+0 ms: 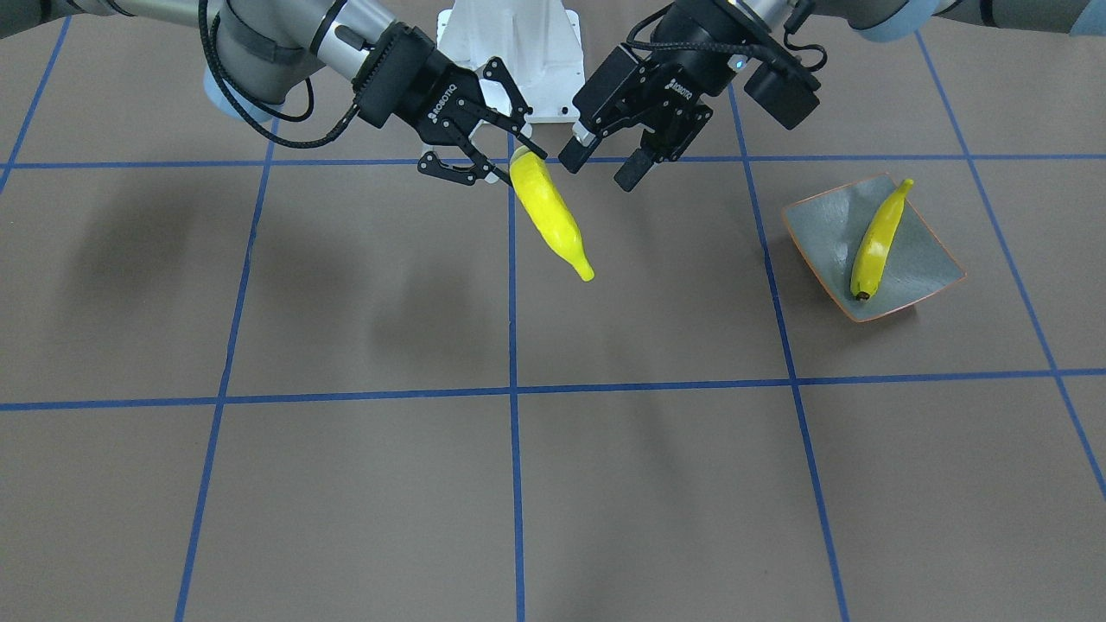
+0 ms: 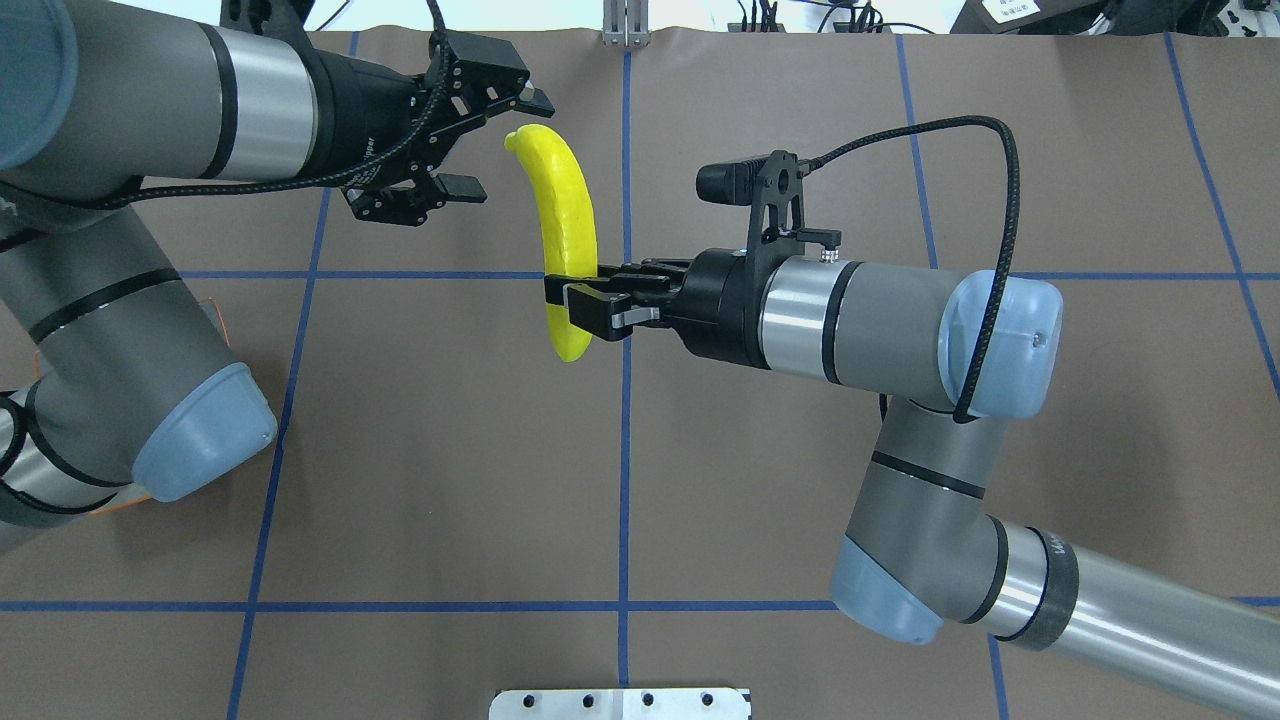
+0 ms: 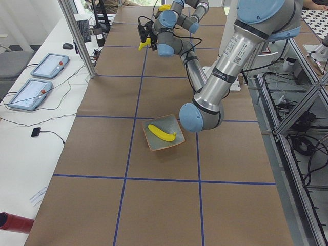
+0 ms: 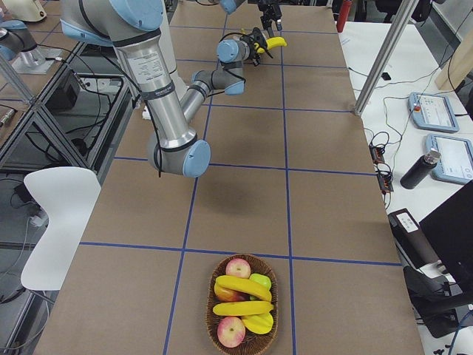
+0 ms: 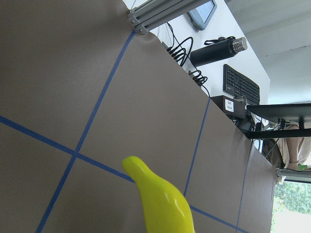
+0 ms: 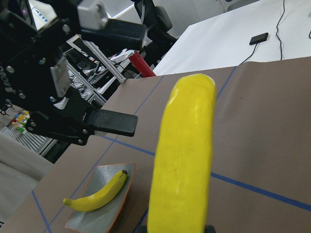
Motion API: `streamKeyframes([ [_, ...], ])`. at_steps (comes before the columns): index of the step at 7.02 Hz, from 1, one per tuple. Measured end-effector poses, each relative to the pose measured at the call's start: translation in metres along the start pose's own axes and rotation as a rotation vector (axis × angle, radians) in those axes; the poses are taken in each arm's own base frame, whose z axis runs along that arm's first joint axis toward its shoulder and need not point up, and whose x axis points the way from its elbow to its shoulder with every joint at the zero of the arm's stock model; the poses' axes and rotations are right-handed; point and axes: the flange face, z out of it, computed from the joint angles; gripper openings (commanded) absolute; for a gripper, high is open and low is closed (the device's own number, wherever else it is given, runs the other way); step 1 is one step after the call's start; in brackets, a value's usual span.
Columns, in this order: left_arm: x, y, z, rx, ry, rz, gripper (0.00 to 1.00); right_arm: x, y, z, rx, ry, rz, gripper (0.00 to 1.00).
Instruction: Transfer all bananas from basket to plate
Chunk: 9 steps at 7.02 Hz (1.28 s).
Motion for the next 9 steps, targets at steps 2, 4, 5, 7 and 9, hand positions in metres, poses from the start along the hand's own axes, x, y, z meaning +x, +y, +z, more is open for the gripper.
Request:
streamKeyframes([
  [2, -0.003, 0.004, 0.005, -0.017, 0.018, 0.008, 0.99, -0.014, -0.002, 0.005, 0.020, -0.023, 0.010, 0.00],
  [4, -0.004, 0.008, 0.006, -0.029, 0.031, 0.014, 0.25, -0.022, -0.005, 0.008, 0.032, -0.033, 0.011, 0.00],
  [5, -0.005, 0.010, 0.007, -0.035, 0.038, 0.021, 0.00, -0.023, -0.006, 0.008, 0.036, -0.034, 0.012, 0.00],
  [7, -0.010, 0.009, 0.014, -0.050, 0.076, 0.047, 0.00, -0.024, -0.006, 0.009, 0.037, -0.033, 0.013, 0.99],
  [9, -0.014, 0.007, 0.019, -0.054, 0.088, 0.051, 0.00, -0.023, -0.008, 0.009, 0.041, -0.032, 0.051, 0.99],
])
